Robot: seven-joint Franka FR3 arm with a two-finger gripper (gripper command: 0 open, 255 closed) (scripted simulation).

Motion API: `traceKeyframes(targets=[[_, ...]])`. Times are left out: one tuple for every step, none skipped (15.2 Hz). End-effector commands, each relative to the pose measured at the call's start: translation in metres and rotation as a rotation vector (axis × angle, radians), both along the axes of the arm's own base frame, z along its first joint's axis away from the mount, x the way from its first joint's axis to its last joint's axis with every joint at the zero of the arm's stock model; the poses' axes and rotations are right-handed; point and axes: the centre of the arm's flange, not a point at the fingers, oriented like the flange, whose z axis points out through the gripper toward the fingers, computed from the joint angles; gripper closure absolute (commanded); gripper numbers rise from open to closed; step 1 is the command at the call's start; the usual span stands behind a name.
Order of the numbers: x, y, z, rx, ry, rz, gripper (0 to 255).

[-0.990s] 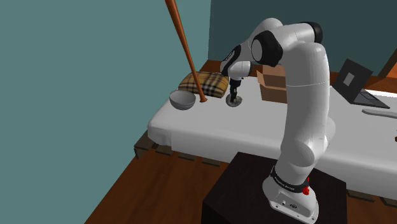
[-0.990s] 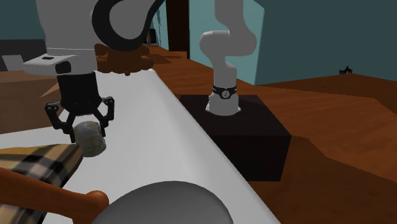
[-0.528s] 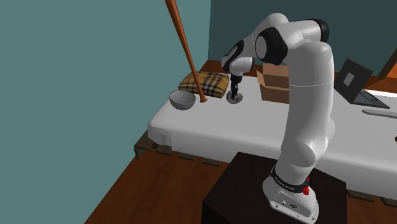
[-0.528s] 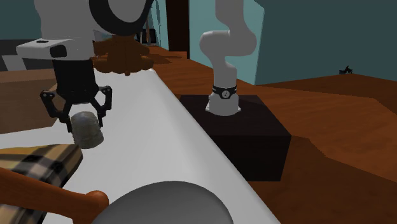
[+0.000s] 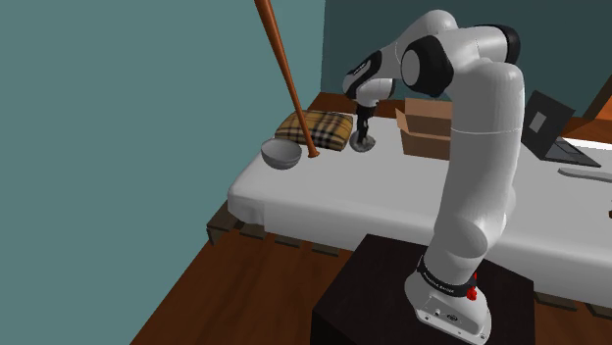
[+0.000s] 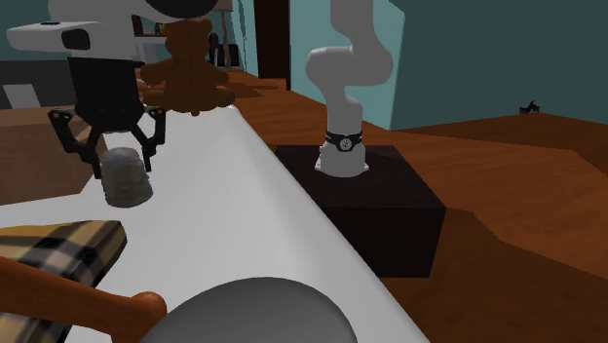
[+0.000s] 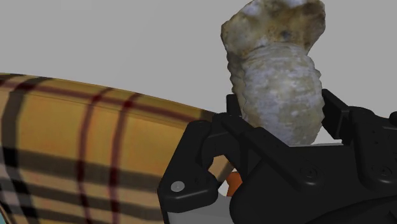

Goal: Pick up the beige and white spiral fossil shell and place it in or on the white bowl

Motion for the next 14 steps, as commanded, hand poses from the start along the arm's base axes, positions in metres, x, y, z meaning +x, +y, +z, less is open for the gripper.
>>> traceKeyframes(targets=[[-0.001, 0.0, 0.011, 0.0, 0.0, 0.0, 255], [-0.001, 0.0, 0.016, 0.0, 0.0, 0.0, 255], [-0.001, 0.0, 0.021, 0.0, 0.0, 0.0, 255], [-0.001, 0.0, 0.027, 0.0, 0.0, 0.0, 255], [-0.001, 0.0, 0.032, 0.0, 0.0, 0.0, 255], [-0.001, 0.0, 0.037, 0.0, 0.0, 0.0, 255], [-0.001, 0.0, 0.042, 0.0, 0.0, 0.0, 255], [-0.001, 0.0, 0.048, 0.0, 0.0, 0.0, 255], [-0.001, 0.0, 0.053, 0.0, 0.0, 0.0, 255], [-0.001, 0.0, 0.058, 0.0, 0.0, 0.0, 255], [-0.001, 0.0, 0.064, 0.0, 0.0, 0.0, 255], [-0.001, 0.0, 0.069, 0.0, 0.0, 0.0, 255], [-0.001, 0.0, 0.074, 0.0, 0.0, 0.0, 255], [-0.001, 0.0, 0.079, 0.0, 0.0, 0.0, 255]])
